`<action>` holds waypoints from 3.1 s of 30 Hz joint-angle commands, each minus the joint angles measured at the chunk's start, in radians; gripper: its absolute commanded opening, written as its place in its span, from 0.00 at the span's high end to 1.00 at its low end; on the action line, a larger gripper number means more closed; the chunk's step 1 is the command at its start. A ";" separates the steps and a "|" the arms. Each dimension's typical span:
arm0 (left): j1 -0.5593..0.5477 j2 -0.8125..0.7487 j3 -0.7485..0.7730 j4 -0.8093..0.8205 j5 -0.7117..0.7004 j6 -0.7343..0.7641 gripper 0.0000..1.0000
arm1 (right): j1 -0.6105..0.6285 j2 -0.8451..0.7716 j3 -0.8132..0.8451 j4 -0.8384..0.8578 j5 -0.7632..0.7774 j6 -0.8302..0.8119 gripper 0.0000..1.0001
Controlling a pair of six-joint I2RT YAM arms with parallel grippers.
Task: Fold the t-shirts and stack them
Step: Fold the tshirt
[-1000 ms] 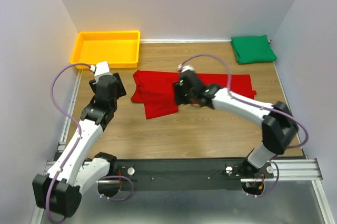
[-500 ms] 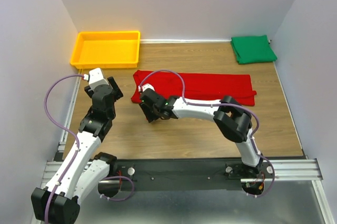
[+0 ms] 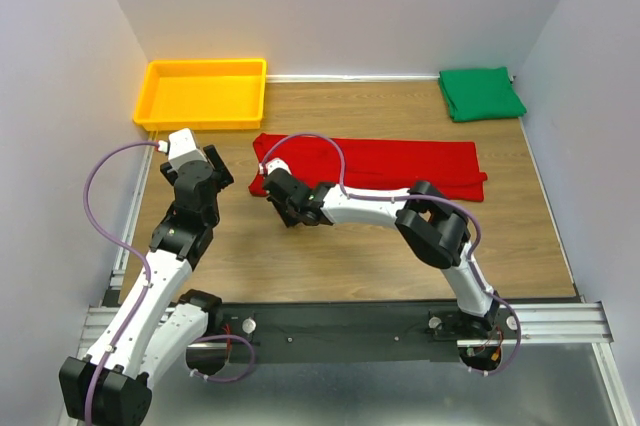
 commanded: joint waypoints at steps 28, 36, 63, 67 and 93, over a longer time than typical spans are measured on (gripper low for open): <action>0.009 0.087 -0.003 0.043 0.046 0.021 0.28 | -0.190 0.278 0.507 0.115 0.337 -0.563 0.81; 0.011 0.179 0.011 0.005 0.143 -0.019 0.28 | -0.233 0.260 0.526 0.119 0.380 -0.531 0.28; 0.118 0.520 -0.043 0.097 0.497 -0.401 0.31 | -1.344 -0.900 -0.890 0.122 -0.323 0.431 0.29; 0.118 0.538 -0.046 0.119 0.510 -0.401 0.31 | -1.405 -0.860 -0.941 0.178 -0.380 0.483 0.30; 0.118 0.572 -0.052 0.122 0.507 -0.408 0.34 | -1.470 -0.692 -1.076 0.380 -0.335 0.606 0.76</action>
